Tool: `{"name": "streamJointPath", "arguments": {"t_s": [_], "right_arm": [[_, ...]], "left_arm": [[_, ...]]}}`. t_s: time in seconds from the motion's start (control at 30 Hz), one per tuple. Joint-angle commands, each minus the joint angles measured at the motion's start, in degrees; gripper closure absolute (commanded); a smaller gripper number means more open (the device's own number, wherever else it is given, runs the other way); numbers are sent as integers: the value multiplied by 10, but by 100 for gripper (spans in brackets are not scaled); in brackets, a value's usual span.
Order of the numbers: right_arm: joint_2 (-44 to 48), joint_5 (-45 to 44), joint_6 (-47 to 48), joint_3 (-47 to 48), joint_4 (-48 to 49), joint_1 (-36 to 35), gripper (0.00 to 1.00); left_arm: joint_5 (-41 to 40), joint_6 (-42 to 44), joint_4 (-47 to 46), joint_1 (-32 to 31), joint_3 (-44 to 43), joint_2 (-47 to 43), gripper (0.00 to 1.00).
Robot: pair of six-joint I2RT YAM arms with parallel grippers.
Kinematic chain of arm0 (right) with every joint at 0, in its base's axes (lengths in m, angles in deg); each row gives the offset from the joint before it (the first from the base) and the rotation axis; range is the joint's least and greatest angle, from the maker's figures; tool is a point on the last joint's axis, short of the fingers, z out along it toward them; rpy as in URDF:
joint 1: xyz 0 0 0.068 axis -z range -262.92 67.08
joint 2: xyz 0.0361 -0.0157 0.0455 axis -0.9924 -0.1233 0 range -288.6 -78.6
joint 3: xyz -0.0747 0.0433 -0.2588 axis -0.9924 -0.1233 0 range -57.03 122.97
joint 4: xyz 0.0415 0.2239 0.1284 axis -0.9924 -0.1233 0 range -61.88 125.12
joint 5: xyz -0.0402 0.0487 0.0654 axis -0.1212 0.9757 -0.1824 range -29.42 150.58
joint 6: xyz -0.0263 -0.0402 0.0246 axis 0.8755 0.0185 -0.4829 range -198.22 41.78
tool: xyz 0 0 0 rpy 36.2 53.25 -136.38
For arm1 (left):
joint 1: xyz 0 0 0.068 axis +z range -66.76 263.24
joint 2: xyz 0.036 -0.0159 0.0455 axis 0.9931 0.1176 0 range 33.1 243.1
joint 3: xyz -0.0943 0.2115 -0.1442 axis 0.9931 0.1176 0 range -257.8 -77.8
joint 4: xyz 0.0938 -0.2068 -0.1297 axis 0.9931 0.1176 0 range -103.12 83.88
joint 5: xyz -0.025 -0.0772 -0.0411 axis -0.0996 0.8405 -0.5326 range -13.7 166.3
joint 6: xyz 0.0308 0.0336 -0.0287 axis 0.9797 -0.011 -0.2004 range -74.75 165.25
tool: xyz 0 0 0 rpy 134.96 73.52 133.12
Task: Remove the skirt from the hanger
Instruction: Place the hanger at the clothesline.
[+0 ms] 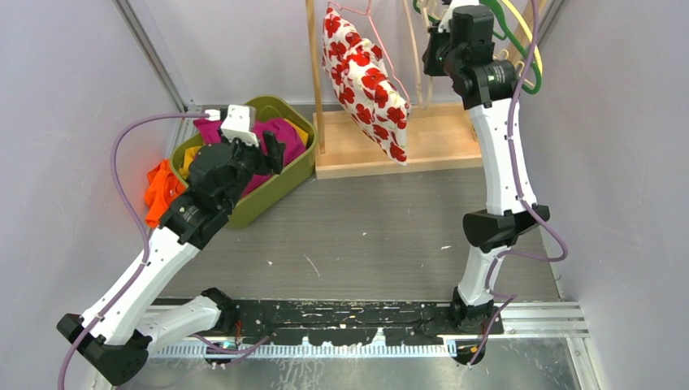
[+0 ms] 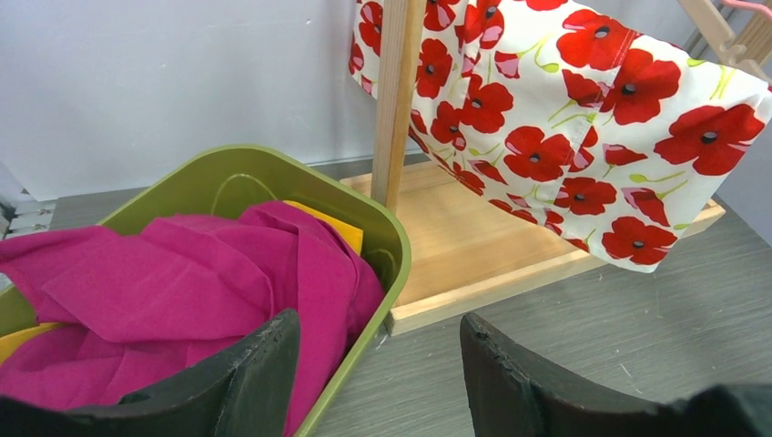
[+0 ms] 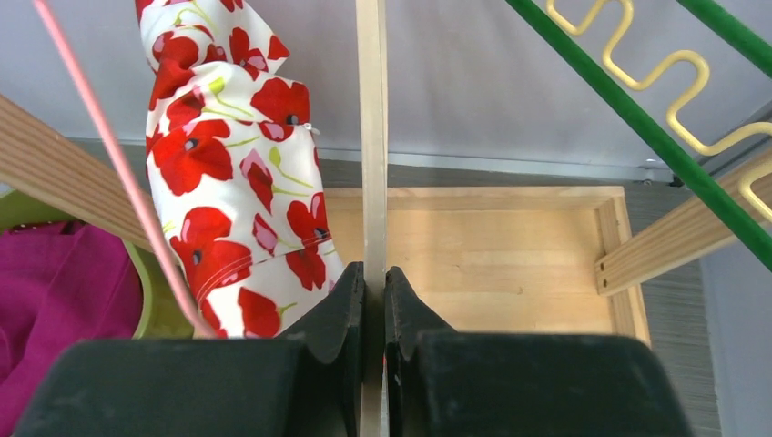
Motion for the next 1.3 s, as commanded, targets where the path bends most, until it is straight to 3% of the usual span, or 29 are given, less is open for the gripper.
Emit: {"name": "streamJointPath", "arguments": {"t_s": [0.0,0.23,0.4,0.53,0.73,0.97,1.1,1.27], "right_arm": [[2,92,-30,55,40,44,100],[-20,143,-49,62,73,71,100],[-78,184,-63,148,30,76,100],[-74,216,-88,135,29,78,100],[-97,352,-184,153,65,115,100],[-51,445,-212,90,105,123,100],[-9,453,-198,48,96,123,100],[13,432,-176,64,63,124,100]], "left_arm": [[-21,15,-18,0,-28,-9,35],[-35,21,-19,-1,-32,3,35],[-44,22,-19,-1,-33,10,35],[-54,27,-19,0,-33,14,35],[-59,33,-15,-1,-44,29,35],[-58,34,-20,-1,-44,42,35],[-50,29,-25,-1,-42,50,35],[-46,25,-30,-1,-36,48,35]]}}
